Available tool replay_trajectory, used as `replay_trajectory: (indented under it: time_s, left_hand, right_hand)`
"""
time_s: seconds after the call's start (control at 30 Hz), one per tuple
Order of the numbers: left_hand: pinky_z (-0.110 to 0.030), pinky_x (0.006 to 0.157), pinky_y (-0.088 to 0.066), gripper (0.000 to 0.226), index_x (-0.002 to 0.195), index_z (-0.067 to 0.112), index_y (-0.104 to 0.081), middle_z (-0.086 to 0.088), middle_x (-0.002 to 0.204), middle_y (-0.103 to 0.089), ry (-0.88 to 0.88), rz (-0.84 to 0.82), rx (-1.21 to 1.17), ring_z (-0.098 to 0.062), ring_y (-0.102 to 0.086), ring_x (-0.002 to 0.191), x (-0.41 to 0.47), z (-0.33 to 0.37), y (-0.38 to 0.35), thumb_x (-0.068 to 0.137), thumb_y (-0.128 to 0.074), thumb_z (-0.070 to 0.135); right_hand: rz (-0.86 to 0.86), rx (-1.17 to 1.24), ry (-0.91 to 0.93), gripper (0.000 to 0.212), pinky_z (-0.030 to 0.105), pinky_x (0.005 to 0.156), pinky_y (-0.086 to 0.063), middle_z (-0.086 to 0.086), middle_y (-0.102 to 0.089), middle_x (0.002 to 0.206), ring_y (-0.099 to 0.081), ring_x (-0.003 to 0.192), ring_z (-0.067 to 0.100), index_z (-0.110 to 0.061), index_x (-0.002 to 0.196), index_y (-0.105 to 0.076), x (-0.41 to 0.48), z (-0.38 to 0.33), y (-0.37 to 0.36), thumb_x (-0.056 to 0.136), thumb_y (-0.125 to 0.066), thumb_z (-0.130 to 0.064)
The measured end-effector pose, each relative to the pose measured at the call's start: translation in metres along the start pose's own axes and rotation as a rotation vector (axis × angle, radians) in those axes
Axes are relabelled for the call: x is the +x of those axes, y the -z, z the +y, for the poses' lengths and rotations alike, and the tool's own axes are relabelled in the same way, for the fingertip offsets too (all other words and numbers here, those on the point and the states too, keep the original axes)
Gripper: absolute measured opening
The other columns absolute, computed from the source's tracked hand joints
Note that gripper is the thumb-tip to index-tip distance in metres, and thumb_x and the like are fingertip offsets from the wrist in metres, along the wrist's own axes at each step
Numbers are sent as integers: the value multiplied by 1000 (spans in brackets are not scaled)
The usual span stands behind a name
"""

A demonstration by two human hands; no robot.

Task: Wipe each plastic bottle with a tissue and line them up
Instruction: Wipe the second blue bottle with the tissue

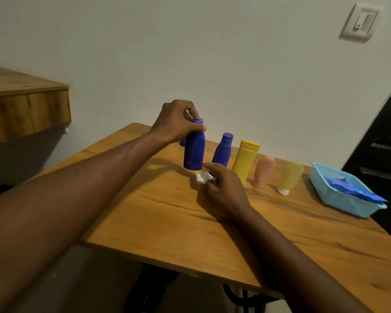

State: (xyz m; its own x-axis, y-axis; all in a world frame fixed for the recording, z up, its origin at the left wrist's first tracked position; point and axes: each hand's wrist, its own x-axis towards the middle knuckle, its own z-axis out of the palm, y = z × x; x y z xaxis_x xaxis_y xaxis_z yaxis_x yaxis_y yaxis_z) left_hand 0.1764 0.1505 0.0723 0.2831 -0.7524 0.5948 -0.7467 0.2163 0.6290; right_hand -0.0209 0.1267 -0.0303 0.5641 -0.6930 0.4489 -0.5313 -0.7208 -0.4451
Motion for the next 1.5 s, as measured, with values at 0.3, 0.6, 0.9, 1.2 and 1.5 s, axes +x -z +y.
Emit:
replay_trajectory:
  time_s: [0.3, 0.6, 0.9, 1.2, 1.5]
  left_hand:
    - [-21, 74, -56, 33, 96, 14, -73, 6, 87, -73, -38, -39, 15, -7, -70, 84, 29, -13, -27, 74, -91, 31]
    - [-22, 71, -57, 34, 96, 13, -72, 9, 86, -71, -20, -103, 48, -6, -69, 82, 34, -14, -44, 75, -91, 32]
    - [-36, 85, -61, 37, 101, 14, -72, 1, 97, -74, 6, -111, 71, -14, -70, 92, 36, -20, -47, 76, -90, 35]
    - [-33, 81, -59, 49, 111, 16, -67, -4, 93, -75, 32, -140, 64, -16, -70, 90, 31, -19, -44, 76, -89, 42]
    - [-33, 83, -59, 56, 120, 16, -63, -4, 99, -72, 46, -178, 82, -18, -70, 93, 25, -16, -43, 78, -87, 45]
  right_hand:
    - [10, 83, -69, 42, 35, 94, -52, -9, -62, 136, -56, 114, 9, -28, 135, -61, 6, 17, -14, 93, -58, -21]
    - [-15, 184, -90, 35, 18, 79, -46, -8, -66, 124, -56, 104, 3, -24, 125, -69, 8, 22, -12, 93, -57, -17]
    - [-28, 273, -132, 31, 20, 84, -48, -8, -65, 126, -56, 110, 4, -24, 122, -70, 9, 24, -12, 94, -59, -18]
    - [-41, 309, -143, 23, 20, 78, -45, -10, -66, 113, -56, 101, 3, -25, 108, -75, 9, 22, -9, 93, -60, -16]
    - [-27, 314, -163, 18, 20, 74, -43, -11, -67, 106, -56, 97, 3, -26, 99, -76, 8, 21, -10, 91, -62, -16]
